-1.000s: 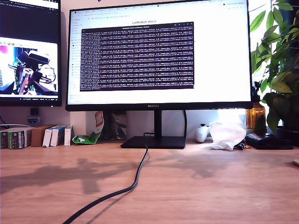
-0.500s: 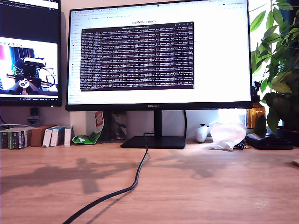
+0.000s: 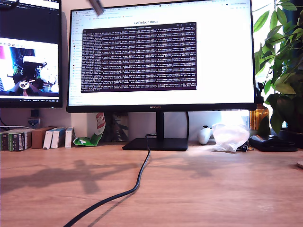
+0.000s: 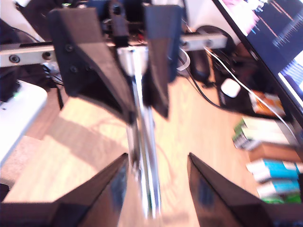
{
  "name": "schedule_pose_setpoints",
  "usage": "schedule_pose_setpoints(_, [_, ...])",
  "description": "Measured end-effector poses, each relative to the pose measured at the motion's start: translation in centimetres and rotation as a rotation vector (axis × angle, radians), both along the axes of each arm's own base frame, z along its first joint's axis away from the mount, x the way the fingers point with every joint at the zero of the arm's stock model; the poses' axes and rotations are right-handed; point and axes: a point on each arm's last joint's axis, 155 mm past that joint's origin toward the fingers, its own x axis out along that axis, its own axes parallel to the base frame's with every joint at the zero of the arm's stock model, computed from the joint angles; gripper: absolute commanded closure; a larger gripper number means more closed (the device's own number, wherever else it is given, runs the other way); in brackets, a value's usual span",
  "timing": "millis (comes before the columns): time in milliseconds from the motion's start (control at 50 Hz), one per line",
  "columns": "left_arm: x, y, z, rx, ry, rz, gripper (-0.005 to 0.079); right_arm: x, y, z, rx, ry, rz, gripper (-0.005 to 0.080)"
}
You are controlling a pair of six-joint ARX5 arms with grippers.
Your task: Pick the metallic laser pointer with your right arm, pass it to your left arm, then place it down to the left side of the table
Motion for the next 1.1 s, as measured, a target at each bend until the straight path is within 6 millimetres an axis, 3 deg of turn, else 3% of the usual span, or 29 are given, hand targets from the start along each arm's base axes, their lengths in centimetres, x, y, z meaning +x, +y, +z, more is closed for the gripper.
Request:
schedule_pose_setpoints(200, [3.0,3.1,-1.7,0.067,0.011,0.141,0.0766,1.5,-2.1,-0.7,-0.025,0.06,-0.072,0.0427])
schedule_pose_setpoints(280, [3.9,4.3,-2.3,0.076,0.038,0.182,0.0766,1.9,-2.9,-0.9,-0.033,0.107,-0.11,0.0525])
schedule_pose_setpoints(420, [4.7,5.4,-3.0,0.083,0.074,0.214,0.0766,2.4,-4.6,-1.8,-0.063,0.168,-0.155,0.0771])
schedule_pose_setpoints(700, [4.4,5.3,-3.1,0.09,0.073,0.196,0.0766,4.2,-7.7,-2.4,-0.073,0.289,-0.285,0.0763])
schedule_pose_setpoints(920, [4.3,5.2,-3.1,0.094,0.073,0.187,0.0766,5.7,-8.3,-2.0,-0.038,0.368,-0.396,0.0763])
schedule_pose_setpoints(1100, [4.4,5.1,-3.6,0.098,0.101,0.185,0.0766,7.6,-11.3,-2.6,-0.036,0.485,-0.563,0.0763])
